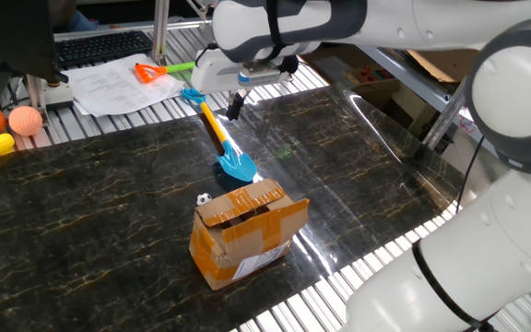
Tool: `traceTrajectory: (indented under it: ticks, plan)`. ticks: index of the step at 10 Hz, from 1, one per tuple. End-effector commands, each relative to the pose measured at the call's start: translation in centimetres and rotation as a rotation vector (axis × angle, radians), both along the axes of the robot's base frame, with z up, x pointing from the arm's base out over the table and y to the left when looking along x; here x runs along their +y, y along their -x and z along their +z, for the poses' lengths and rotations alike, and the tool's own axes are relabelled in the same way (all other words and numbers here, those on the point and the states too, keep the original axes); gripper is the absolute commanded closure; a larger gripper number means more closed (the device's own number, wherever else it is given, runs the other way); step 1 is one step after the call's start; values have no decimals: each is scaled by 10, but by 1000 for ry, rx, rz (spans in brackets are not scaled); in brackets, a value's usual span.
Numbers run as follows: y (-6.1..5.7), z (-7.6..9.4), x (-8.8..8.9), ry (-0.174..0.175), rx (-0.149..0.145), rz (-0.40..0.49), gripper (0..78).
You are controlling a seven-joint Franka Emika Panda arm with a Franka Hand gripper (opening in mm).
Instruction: Use a shovel to scoop up an object
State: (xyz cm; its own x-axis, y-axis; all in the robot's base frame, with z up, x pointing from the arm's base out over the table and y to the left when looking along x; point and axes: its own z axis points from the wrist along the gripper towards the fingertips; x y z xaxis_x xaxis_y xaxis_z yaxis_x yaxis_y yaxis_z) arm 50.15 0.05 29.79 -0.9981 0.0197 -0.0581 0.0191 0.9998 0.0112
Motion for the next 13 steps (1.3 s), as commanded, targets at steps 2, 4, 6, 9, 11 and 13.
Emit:
traceTrajectory:
  ticks: [2, 4, 6, 9, 11, 13]
  plan:
    - [-31, 6, 0, -4, -1, -4, 776]
    - [-52, 6, -3, -5, 4, -18, 776]
    - [-69, 1, -9, -13, 21, -43, 776]
    - [-82, -10, -20, -23, 21, -74, 776]
    - [-83, -17, -23, -40, 16, -85, 776]
    - [-84, -17, -24, -40, 17, -90, 776]
